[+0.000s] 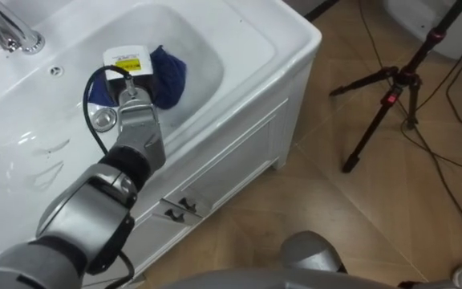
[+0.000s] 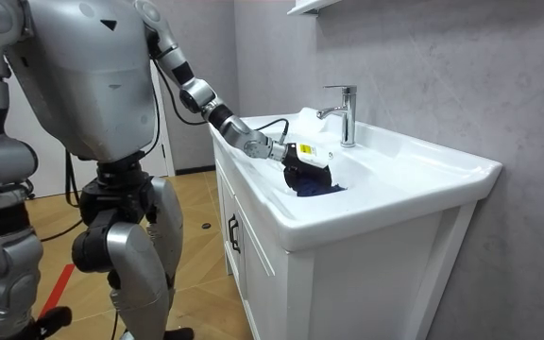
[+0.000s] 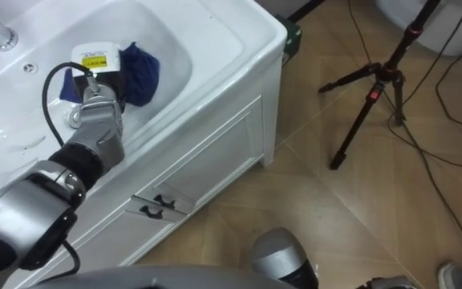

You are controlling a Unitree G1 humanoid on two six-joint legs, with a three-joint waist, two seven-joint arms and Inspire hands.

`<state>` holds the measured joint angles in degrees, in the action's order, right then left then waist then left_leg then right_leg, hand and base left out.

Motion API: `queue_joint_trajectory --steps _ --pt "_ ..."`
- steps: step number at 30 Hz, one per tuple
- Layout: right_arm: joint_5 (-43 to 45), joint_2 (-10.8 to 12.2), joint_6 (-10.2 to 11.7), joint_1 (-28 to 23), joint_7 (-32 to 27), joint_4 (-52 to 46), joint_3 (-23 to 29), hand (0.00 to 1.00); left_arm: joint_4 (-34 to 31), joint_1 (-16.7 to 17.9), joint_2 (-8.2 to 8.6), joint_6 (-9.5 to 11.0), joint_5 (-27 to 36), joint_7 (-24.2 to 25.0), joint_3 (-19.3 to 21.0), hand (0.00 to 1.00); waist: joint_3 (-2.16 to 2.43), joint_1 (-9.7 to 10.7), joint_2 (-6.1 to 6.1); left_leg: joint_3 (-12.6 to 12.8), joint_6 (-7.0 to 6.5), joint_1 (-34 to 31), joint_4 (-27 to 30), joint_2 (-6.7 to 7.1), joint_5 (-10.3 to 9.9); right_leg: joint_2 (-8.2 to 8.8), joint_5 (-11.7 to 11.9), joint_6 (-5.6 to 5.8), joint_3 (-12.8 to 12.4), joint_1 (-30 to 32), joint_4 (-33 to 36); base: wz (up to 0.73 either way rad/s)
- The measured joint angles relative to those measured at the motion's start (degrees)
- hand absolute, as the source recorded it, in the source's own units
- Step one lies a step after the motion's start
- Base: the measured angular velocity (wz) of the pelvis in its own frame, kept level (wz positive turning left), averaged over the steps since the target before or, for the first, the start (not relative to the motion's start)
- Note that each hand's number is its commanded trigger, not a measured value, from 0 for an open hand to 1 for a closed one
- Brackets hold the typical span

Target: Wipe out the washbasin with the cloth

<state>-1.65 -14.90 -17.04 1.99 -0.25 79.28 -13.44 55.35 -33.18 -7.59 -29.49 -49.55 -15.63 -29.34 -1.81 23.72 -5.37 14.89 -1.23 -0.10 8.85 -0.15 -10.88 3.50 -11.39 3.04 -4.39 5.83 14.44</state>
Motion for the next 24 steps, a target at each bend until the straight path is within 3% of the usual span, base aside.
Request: queue_joint_trajectory --steps 11,18,24 --pt "2.98 0.14 0.76 -2.98 -0.12 -3.10 0.04 0.00 -1.38 0.00 0.02 2.33 0.66 0.14 0.64 1.00 0.11 -0.56 -0.18 -0.02 0.01 0.62 0.00 -0.02 0.00 0.04 0.13 0.00 0.23 -1.30 -0.94 0.00" --pt "4.27 0.18 0.75 -5.19 -0.95 -5.66 0.02 0.00 -2.37 0.00 0.60 3.81 1.88 0.17 1.64 1.00 0.42 -0.70 -0.64 -0.07 0.01 1.61 -0.04 -0.08 -0.01 0.04 0.62 -0.01 0.44 -2.92 -1.79 0.00" --pt "4.36 0.33 0.80 -5.35 -2.60 -5.74 0.14 0.00 -2.57 0.04 1.19 5.81 3.62 0.16 3.35 1.00 0.43 -0.89 -0.66 -0.06 0.02 2.73 -0.25 -0.16 -0.02 -0.03 0.86 -0.04 0.52 -4.16 -2.24 0.00"
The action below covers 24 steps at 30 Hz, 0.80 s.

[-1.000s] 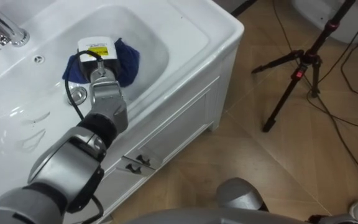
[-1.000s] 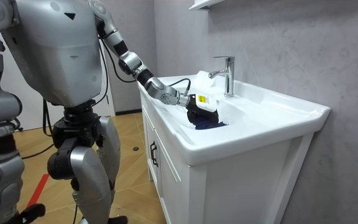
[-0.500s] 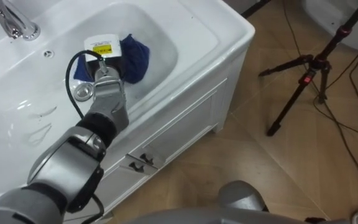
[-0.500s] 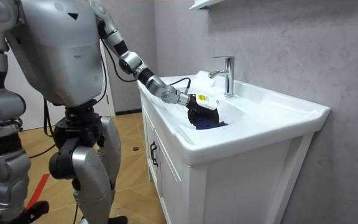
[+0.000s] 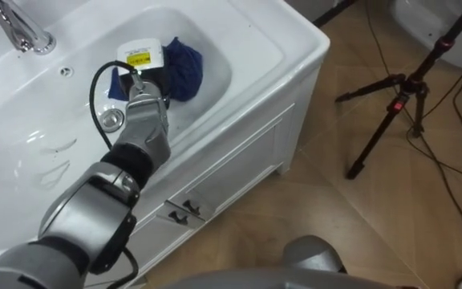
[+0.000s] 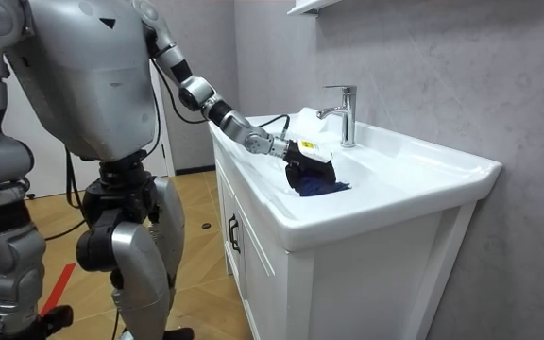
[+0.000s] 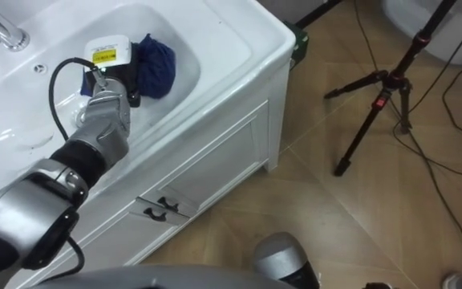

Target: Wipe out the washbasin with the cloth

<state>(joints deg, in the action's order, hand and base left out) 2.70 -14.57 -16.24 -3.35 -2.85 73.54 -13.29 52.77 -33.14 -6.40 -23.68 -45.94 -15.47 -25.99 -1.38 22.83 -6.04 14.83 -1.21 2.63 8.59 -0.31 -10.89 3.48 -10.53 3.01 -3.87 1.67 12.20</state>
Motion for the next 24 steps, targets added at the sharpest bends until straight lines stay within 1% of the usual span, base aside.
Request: queue_joint_trajectory --steps 2,6,7,9,10,15,17,18,19,20,21,24 --pt "0.04 0.09 0.00 -0.07 -0.33 0.01 0.00 0.00 -0.52 0.00 0.65 0.31 0.44 0.00 1.03 1.00 -0.02 -0.04 -0.04 0.00 0.03 0.32 -0.05 -0.10 -0.02 -0.10 0.19 -0.02 -0.02 -0.53 -0.51 0.00" --pt "0.10 0.36 0.05 -0.41 -0.80 0.20 -0.02 0.00 -2.70 0.00 1.47 1.60 0.32 0.00 2.23 1.00 -0.04 -1.55 -0.01 -0.03 0.15 0.55 -0.38 -0.33 -0.10 -0.46 0.36 -0.13 -0.16 -0.96 -0.52 -0.02" --pt "0.15 0.42 0.16 -0.40 -1.11 0.18 0.00 0.00 -2.70 0.00 1.51 1.82 0.32 0.04 2.23 1.00 -0.15 -1.71 0.15 -0.08 0.15 0.67 -0.37 -0.35 -0.10 -0.48 0.37 -0.14 -0.15 -1.10 -0.55 0.04" --pt "0.29 0.63 0.35 -0.39 -1.36 0.14 0.06 0.00 -2.70 0.00 1.52 2.10 0.34 0.21 2.22 1.00 -0.16 -1.67 0.18 -0.46 0.15 0.80 -0.36 -0.32 -0.10 -0.47 0.37 -0.14 -0.01 -1.33 -0.63 0.03" --pt "0.51 0.91 0.34 -0.46 -1.36 0.15 0.07 0.00 -2.70 0.00 1.56 2.22 0.34 0.42 2.21 1.00 -0.28 -1.65 0.37 -0.71 0.15 0.93 -0.36 -0.30 -0.10 -0.47 0.37 -0.14 0.10 -1.55 -0.74 0.05" --pt "1.42 1.63 0.33 -0.55 -1.34 0.12 0.06 0.00 -2.71 0.00 1.53 2.83 0.34 1.07 2.23 1.00 -0.23 -1.71 0.30 -0.88 0.15 1.10 -0.35 -0.27 -0.11 -0.45 0.48 -0.14 0.20 -1.88 -1.58 0.01" --pt "1.50 1.65 0.33 -0.54 -1.34 0.07 0.06 0.00 -2.76 0.00 1.53 2.91 0.33 1.20 2.22 1.00 -0.03 -1.79 0.09 -0.89 0.15 1.10 -0.35 -0.25 -0.10 -0.42 0.48 -0.14 0.20 -1.90 -1.61 0.00" --pt "1.92 1.66 0.33 -0.56 -1.33 0.08 0.07 0.00 -2.89 0.01 1.53 2.96 0.14 1.47 2.21 1.00 -0.14 -1.96 0.28 -0.84 0.15 1.12 -0.35 -0.25 -0.10 -0.42 0.48 -0.14 0.17 -1.89 -1.59 0.00" --pt "2.34 1.71 0.33 -0.56 -1.33 0.11 0.07 0.00 -3.90 0.37 1.28 2.96 -0.01 2.20 2.13 1.00 -0.06 -2.20 0.16 -0.75 0.15 1.14 -0.33 -0.25 -0.10 -0.43 0.48 -0.14 0.06 -1.88 -1.57 -0.04" --pt "2.38 1.71 0.32 -0.55 -1.32 0.10 0.08 0.00 -4.41 0.69 1.05 2.97 -0.17 2.47 1.99 1.00 -0.07 -2.36 0.21 -0.68 0.15 1.21 -0.32 -0.25 -0.10 -0.44 0.48 -0.14 -0.03 -1.88 -1.57 -0.08" --pt "2.38 1.71 0.29 -0.52 -1.25 0.08 0.26 0.00 -5.86 1.92 0.66 3.03 -1.03 2.63 1.86 1.00 -0.31 -2.53 0.58 -0.69 0.15 1.45 -0.32 -0.26 -0.10 -0.46 0.48 -0.14 -0.20 -1.99 -1.53 -0.09" --pt "2.32 1.77 -0.01 -0.73 -1.00 0.09 0.53 0.00 -8.09 4.45 0.22 3.03 -1.90 3.40 0.83 1.00 -0.34 -2.62 0.77 -0.56 0.15 2.48 -0.32 -0.28 -0.10 -0.48 0.48 -0.14 -0.39 -2.94 -1.68 -0.05"
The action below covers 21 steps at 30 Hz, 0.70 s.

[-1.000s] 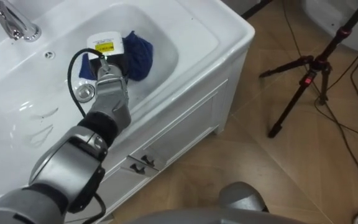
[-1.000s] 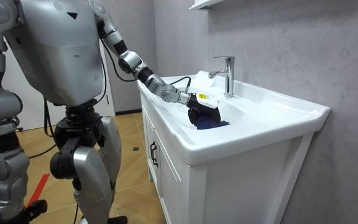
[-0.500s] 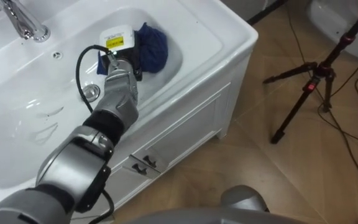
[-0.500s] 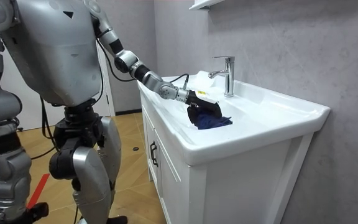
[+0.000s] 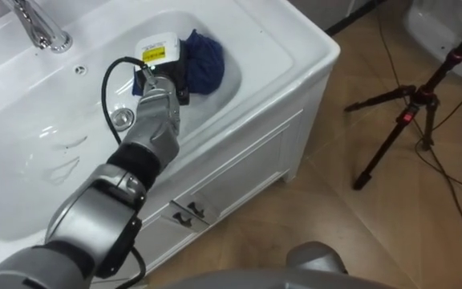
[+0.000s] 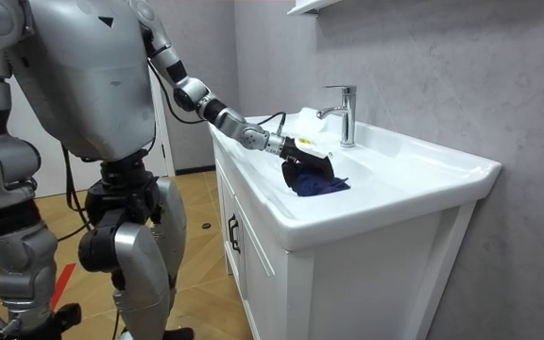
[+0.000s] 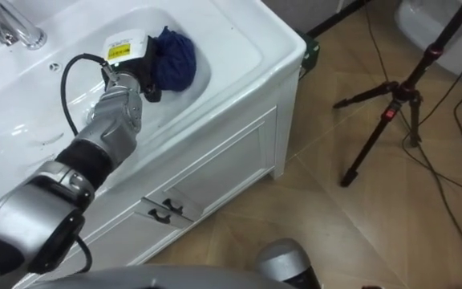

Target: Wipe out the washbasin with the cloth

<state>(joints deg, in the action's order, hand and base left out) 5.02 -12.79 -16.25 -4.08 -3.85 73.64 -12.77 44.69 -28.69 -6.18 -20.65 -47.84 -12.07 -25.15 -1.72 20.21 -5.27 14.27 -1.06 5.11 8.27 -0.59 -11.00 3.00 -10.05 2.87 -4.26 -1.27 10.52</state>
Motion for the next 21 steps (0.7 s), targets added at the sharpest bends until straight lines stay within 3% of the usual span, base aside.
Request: queue_joint_trajectory --steps 5,9,11,13,15,17,19,20,21 --pt "1.12 0.74 -0.54 -0.36 1.89 0.70 0.61 0.00 -0.09 2.72 0.08 -0.12 -1.94 2.04 -0.21 1.00 0.06 0.10 0.45 0.65 0.04 1.43 -0.04 -0.06 -0.03 -0.10 0.01 -0.07 -0.32 -1.78 -0.83 -0.03" --pt "1.65 1.66 -2.00 -1.48 2.24 0.53 0.67 0.00 -0.78 7.22 0.06 -0.76 -5.99 2.52 1.48 1.00 0.87 -0.46 2.41 1.18 0.08 2.76 -0.05 -0.27 -0.05 -0.35 -0.10 -0.25 -0.67 -2.89 -0.91 -0.07" --pt "2.36 1.73 -2.16 -2.35 2.72 0.50 1.73 0.00 -0.95 10.40 0.05 -0.62 -10.85 2.15 2.75 1.00 1.23 -1.27 3.05 1.39 0.75 3.68 -0.14 -0.61 -0.49 -0.80 -0.12 -0.35 -1.51 -3.40 -0.94 -0.23" --pt "4.01 2.15 -2.22 -3.81 3.48 -0.22 3.89 0.00 -0.94 14.37 -0.08 0.03 -14.89 0.47 5.72 1.00 1.85 -3.34 4.10 2.60 1.33 5.56 -1.09 -1.16 -0.85 -1.69 -0.22 -0.66 -2.94 -4.26 -0.81 -0.35" --pt "4.81 2.70 -2.55 -5.84 3.76 -0.57 5.43 0.00 -0.70 15.61 -0.45 0.41 -16.61 1.23 8.78 1.00 2.13 -5.05 4.65 2.89 1.92 7.23 -1.86 -1.78 -1.28 -2.51 -0.20 -1.01 -3.74 -5.04 -0.72 -0.26" --pt "6.23 3.69 -2.90 -6.84 4.08 -0.52 6.35 0.00 0.29 16.48 -2.14 0.36 -18.17 1.34 11.08 1.00 2.21 -5.51 5.15 3.06 2.19 8.49 -2.59 -2.24 -1.37 -3.12 -0.20 -1.42 -3.95 -5.82 -0.59 -0.14" --pt "6.66 4.49 -4.58 -7.06 4.83 -1.59 7.29 0.00 4.45 17.41 -7.15 -0.03 -21.37 -1.08 12.64 1.00 2.27 -5.73 5.30 4.08 2.91 8.53 -2.52 -3.14 -1.60 -4.13 0.08 -2.03 -4.83 -5.59 -0.52 -0.24" --pt "6.66 4.55 -5.09 -7.27 5.11 -1.95 7.29 0.00 6.32 17.55 -8.16 -0.59 -22.61 -2.08 12.65 1.00 2.27 -5.79 5.35 4.29 3.10 8.53 -2.52 -3.38 -1.60 -4.37 0.18 -2.21 -5.03 -5.51 -0.59 -0.24" --pt "6.63 4.55 -5.89 -7.78 5.50 -2.40 7.28 0.00 9.67 18.21 -10.62 -2.56 -24.74 -3.34 12.67 1.00 2.37 -5.81 5.54 4.48 3.46 8.61 -2.27 -3.81 -1.62 -4.76 0.38 -2.56 -5.27 -5.50 -0.76 -0.17"
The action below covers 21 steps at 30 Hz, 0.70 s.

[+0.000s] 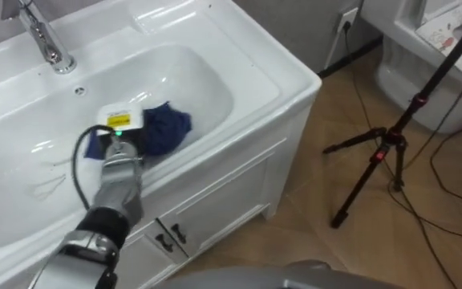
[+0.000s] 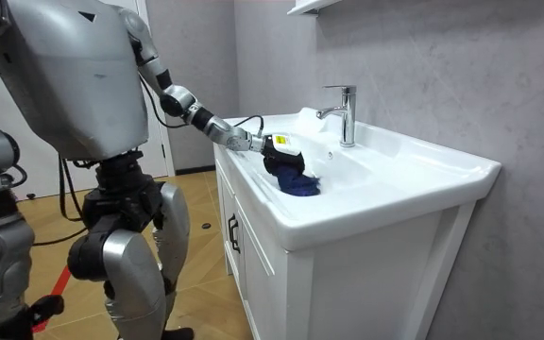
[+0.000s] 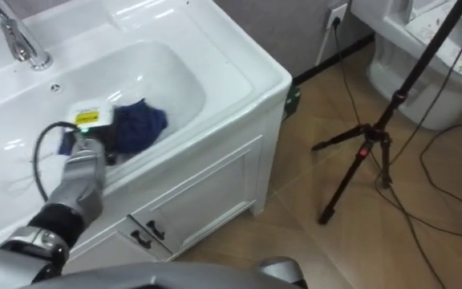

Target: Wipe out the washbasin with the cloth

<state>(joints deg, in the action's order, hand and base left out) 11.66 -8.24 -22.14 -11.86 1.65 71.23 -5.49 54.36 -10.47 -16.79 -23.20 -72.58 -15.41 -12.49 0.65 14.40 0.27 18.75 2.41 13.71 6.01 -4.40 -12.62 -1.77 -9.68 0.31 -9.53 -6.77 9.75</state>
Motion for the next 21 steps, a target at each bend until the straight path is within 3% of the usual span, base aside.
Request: queue_joint_trajectory --steps 1,4,8,12,21 --pt "0.00 -0.12 -0.73 -0.59 0.17 0.10 0.01 0.00 1.67 0.48 -1.36 -2.32 -0.28 -0.11 0.69 1.00 0.12 -0.51 0.17 -0.18 0.20 0.01 0.03 -0.27 -0.01 -0.25 0.10 -0.31 -0.19 -0.07 -0.13 -0.13" --pt "2.02 -0.62 -2.60 -0.47 1.12 0.81 1.13 0.00 2.00 2.44 -2.20 -5.47 -0.87 -0.47 3.02 1.00 0.27 -2.22 0.11 -0.25 0.25 0.66 0.73 -0.25 0.04 -0.24 0.03 -0.42 -0.69 -0.40 -0.10 -0.21" --pt "3.44 -0.53 -2.94 1.06 2.63 1.89 2.07 0.00 1.89 3.50 -2.12 -5.74 -3.19 0.65 3.45 1.00 0.30 -3.08 0.03 -1.67 0.26 2.03 0.79 -0.18 0.04 -0.23 -0.21 -0.71 0.40 -1.80 -0.15 -0.20" --pt "3.79 -0.44 -2.96 2.57 2.90 2.22 2.30 0.00 1.65 3.48 -2.06 -6.18 -4.84 2.21 3.41 1.00 0.34 -2.60 -0.03 -1.93 0.26 1.76 0.81 -0.12 0.04 0.14 -0.36 -0.83 1.82 -2.34 -1.16 0.10" --pt "4.46 -0.62 -2.57 3.12 1.49 2.62 4.61 0.00 1.66 4.31 -1.38 -6.76 -11.33 5.48 3.32 1.00 0.34 -2.47 -1.78 -4.14 0.26 1.59 0.79 -0.02 0.04 0.11 -0.49 -0.76 2.38 -2.64 -1.00 0.05"
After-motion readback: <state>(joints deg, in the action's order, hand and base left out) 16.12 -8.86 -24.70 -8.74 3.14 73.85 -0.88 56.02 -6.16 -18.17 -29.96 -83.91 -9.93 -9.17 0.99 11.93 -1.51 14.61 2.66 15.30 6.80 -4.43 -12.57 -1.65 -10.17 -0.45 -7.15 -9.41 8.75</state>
